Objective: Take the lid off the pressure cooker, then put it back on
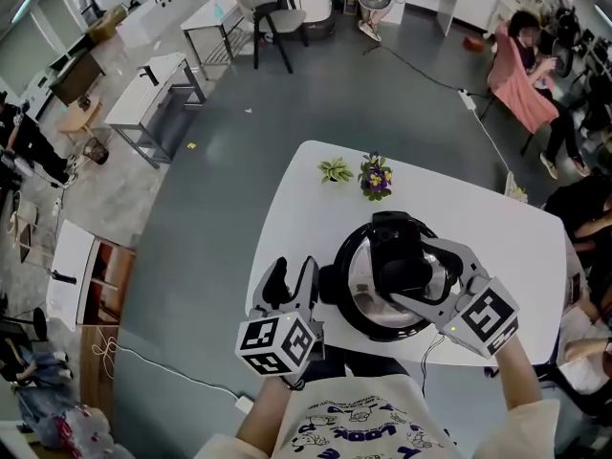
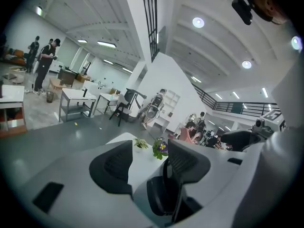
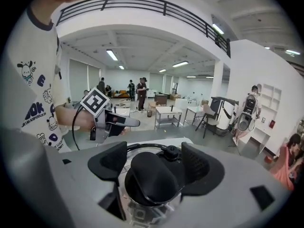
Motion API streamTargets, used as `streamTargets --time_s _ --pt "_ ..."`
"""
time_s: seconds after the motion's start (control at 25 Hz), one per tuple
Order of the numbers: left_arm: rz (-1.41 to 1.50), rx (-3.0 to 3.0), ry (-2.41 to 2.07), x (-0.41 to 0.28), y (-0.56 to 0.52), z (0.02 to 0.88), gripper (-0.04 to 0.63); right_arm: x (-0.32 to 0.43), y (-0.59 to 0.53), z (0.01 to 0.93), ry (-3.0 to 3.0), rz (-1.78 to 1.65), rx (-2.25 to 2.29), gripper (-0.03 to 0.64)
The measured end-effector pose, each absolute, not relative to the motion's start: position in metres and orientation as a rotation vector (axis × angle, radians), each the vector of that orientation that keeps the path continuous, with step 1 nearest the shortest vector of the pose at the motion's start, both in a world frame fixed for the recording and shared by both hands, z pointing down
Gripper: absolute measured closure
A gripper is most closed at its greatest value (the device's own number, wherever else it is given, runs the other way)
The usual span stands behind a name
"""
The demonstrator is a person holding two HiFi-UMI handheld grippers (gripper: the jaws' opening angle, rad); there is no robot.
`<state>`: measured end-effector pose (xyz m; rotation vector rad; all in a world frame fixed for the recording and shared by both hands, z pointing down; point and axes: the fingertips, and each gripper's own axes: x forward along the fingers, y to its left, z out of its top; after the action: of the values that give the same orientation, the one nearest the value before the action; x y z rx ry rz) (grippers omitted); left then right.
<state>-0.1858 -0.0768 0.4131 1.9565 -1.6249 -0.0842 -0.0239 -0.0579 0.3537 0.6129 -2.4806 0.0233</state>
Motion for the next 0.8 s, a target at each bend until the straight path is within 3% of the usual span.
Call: streamTargets --time_s 0.8 --pt "-0.171 1.685 -1.415 -0.159 -0.057 0.475 0.39 -0.019 -0.047 0.387 -2.213 -0.018 0.194 0.244"
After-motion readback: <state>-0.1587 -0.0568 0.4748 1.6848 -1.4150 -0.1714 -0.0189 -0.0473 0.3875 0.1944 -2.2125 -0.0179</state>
